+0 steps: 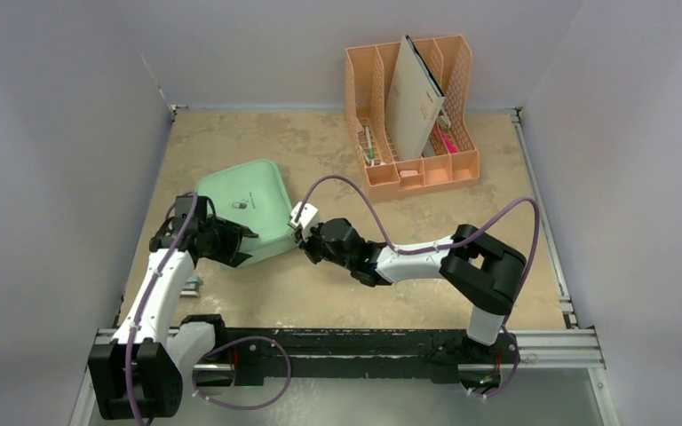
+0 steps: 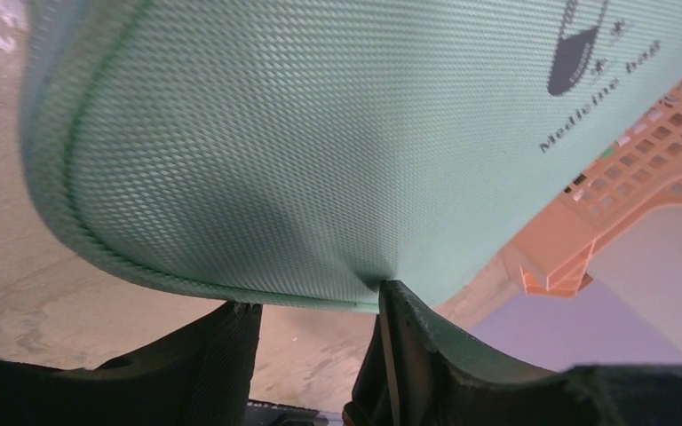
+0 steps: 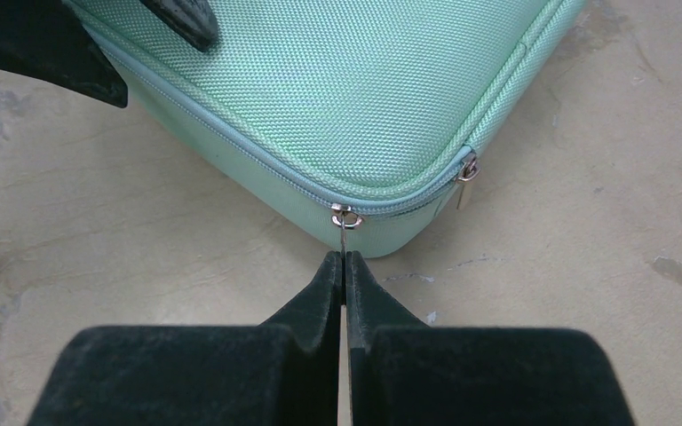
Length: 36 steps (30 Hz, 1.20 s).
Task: Organize the medicine kit
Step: Zip the medicine box at the center of the board.
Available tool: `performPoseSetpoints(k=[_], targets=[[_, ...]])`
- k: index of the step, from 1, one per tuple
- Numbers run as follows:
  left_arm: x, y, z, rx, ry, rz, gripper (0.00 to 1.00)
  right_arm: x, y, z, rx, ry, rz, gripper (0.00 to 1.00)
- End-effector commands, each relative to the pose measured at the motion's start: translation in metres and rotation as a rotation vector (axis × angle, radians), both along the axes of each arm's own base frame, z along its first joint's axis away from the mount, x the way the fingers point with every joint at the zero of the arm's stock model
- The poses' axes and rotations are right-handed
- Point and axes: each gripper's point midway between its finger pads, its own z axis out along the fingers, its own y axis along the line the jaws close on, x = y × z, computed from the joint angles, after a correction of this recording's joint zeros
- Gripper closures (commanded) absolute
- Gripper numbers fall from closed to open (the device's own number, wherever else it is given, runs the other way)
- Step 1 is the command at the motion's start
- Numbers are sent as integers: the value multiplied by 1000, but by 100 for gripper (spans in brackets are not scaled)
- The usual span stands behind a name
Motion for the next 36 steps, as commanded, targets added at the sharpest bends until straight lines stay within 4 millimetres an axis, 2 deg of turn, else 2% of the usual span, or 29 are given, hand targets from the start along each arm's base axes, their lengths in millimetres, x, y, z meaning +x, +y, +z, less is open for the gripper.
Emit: performPoseSetpoints(k=[1,7,12,20,27,31,36], targets=[[-16,16,-19,46,140,145,53,11,3,35,52,-100,-18,100],[-27,24,-39,104,216,129,63,14,0,28,15,-104,-8,100],[-41,28,-53,141,343,104,77,30,-14,21,1,-92,-56,100],[-50,30,-67,166,384,77,80,58,-38,20,-39,-111,-98,100],[-53,37,-66,207,395,71,81,71,-53,19,-80,-143,-137,100],[-52,38,-65,218,396,65,81,84,-57,13,-100,-146,-156,100],[-55,39,-69,227,418,48,82,103,-56,16,-101,-160,-175,100]])
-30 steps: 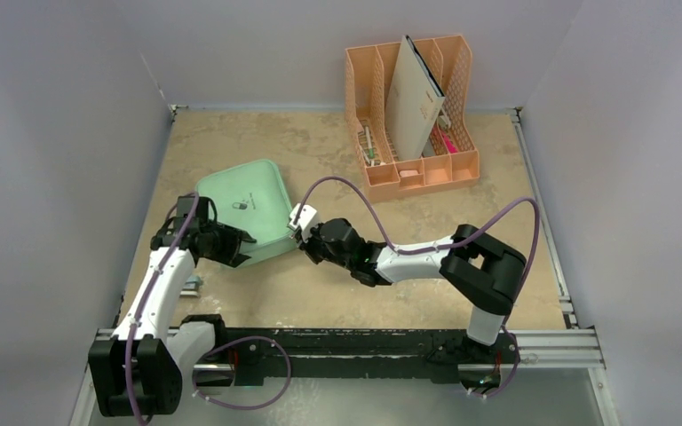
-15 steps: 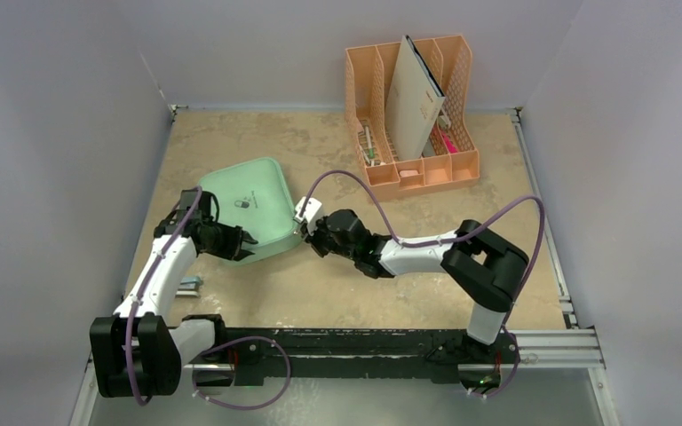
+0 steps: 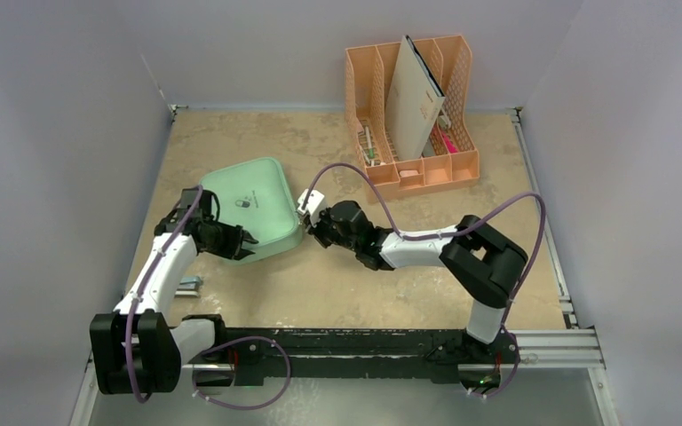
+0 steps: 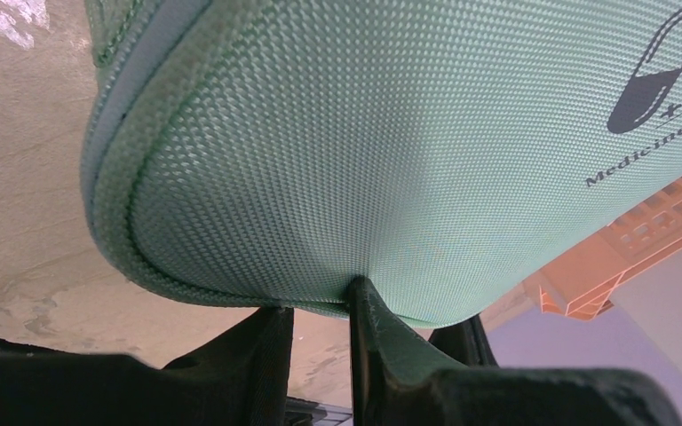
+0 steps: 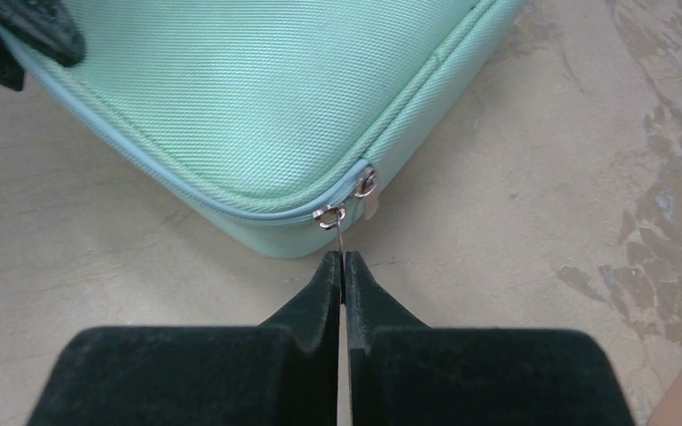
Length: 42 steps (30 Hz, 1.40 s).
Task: Organize the medicine kit
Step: Zip the medicine box at the center of the board, then reset both arms
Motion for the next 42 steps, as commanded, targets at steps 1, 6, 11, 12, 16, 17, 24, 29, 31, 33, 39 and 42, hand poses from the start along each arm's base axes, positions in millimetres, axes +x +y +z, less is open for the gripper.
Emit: performPoseSetpoints(k=[1,6,11,12,16,17,24,29,31,33,39,42], targets=[[-52,33,-42,192,257,17,82,63,-27,21,-20,-110,-178,100],[-49,32,-40,187,241,13,82,76,-24,21,-35,-124,-174,100],[-40,31,-35,186,212,-15,81,81,-30,21,-32,-110,-199,100],[-34,30,-31,182,185,-29,80,81,-33,21,-30,-108,-210,100],[3,22,6,183,-2,-125,72,78,-47,24,-32,-114,-248,100],[10,21,18,192,-42,-145,69,76,-50,24,-34,-114,-256,100],[45,12,87,238,-277,-310,56,67,-73,33,-27,-83,-314,100],[56,0,111,259,-394,-436,50,55,-85,45,-27,-59,-319,91],[63,-5,122,265,-476,-499,50,49,-89,56,-16,-45,-322,81],[70,-13,134,268,-556,-580,50,40,-93,70,7,-16,-323,72],[76,-30,170,278,-730,-806,28,0,-113,123,134,125,-346,2],[72,-39,187,274,-811,-891,23,-34,-128,139,143,205,-303,1]])
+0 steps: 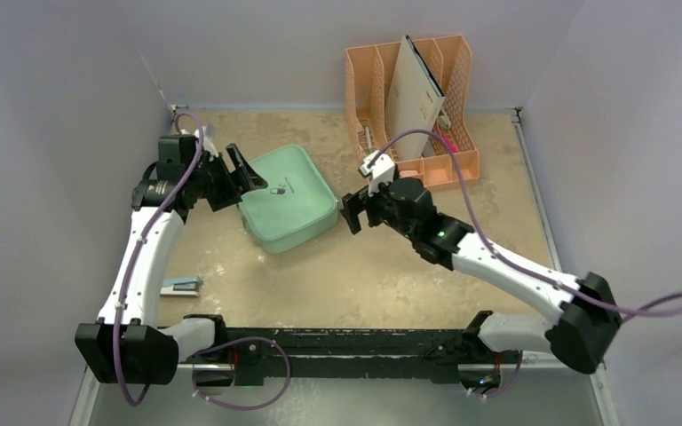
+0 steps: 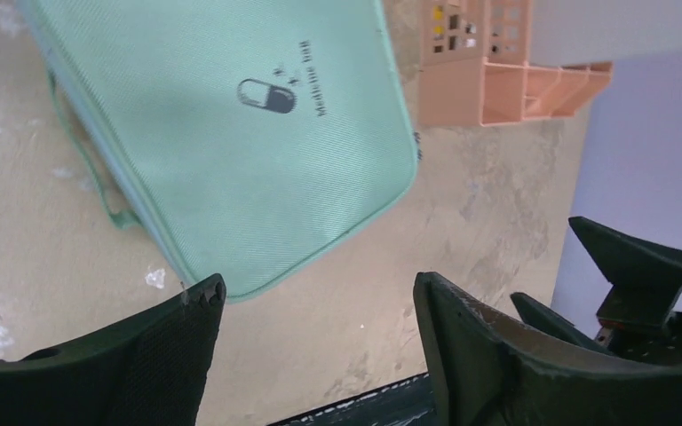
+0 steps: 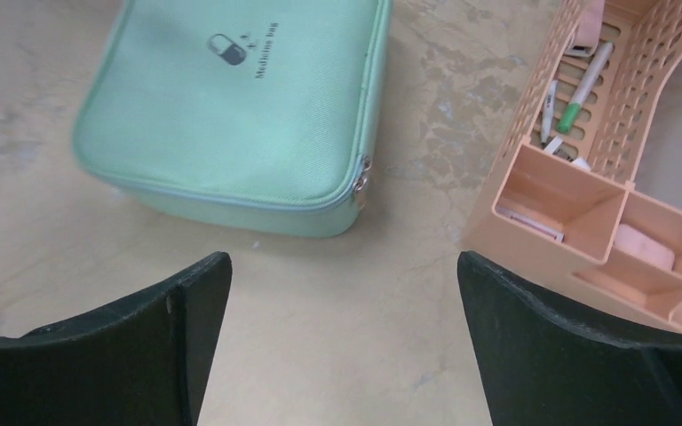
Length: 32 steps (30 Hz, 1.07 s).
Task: Organize the medicine kit
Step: Reset both arms
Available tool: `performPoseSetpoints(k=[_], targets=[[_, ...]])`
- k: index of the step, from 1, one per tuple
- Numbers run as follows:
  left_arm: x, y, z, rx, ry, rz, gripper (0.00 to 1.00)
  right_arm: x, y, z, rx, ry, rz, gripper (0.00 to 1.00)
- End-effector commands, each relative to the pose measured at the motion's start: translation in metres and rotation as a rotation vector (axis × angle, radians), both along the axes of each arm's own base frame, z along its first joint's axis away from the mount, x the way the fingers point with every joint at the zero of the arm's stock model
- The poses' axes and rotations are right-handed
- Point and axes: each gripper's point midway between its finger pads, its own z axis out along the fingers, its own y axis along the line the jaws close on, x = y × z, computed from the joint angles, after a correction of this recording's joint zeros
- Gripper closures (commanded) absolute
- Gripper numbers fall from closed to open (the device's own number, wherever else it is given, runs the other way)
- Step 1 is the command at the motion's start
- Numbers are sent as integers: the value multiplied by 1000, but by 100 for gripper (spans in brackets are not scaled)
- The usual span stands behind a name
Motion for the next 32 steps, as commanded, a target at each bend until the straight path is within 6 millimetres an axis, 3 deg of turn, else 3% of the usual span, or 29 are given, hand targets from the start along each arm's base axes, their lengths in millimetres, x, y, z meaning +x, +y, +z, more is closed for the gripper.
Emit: performPoseSetpoints(k=[1,5,8,11,21,32], targets=[[1,-22,46,3,-217,-243,22,-48,-21,28,62,151,24,1],[-14,-45,76,-88,-340,-392,19,-66,-56,63,111,139,-62,1],[-31,-59,100,-152,-465,-490,17,-73,-89,75,187,179,-231,1],[-47,-62,108,-162,-553,-515,16,-80,-109,79,224,192,-319,1],[-62,-59,70,-162,-542,-474,13,-89,-123,84,251,195,-351,1],[-62,-61,65,-167,-542,-493,12,-91,-132,77,220,218,-391,1]])
